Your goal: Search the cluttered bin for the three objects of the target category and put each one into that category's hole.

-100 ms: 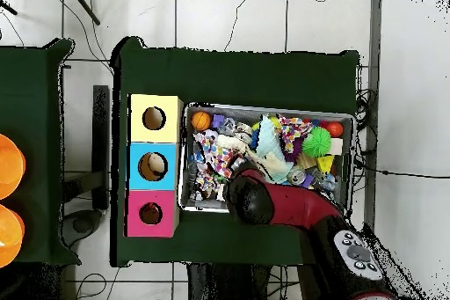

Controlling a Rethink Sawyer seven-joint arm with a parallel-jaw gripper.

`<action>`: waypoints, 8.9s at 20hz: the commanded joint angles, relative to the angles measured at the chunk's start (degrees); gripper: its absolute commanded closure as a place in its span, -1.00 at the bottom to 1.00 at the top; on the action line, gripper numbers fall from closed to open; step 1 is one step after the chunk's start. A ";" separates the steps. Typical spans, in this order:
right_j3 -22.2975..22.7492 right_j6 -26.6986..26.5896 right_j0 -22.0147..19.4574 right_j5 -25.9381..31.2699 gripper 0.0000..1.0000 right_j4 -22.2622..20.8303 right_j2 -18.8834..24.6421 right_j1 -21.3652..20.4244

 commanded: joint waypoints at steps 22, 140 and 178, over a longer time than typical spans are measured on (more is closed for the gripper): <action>-1.85 -15.46 -25.78 11.20 -1.00 -12.06 11.16 2.75; -5.19 -19.39 -36.53 21.40 -1.00 -34.79 27.82 9.91; -18.63 -21.23 -37.53 22.44 -1.00 -36.03 28.60 16.65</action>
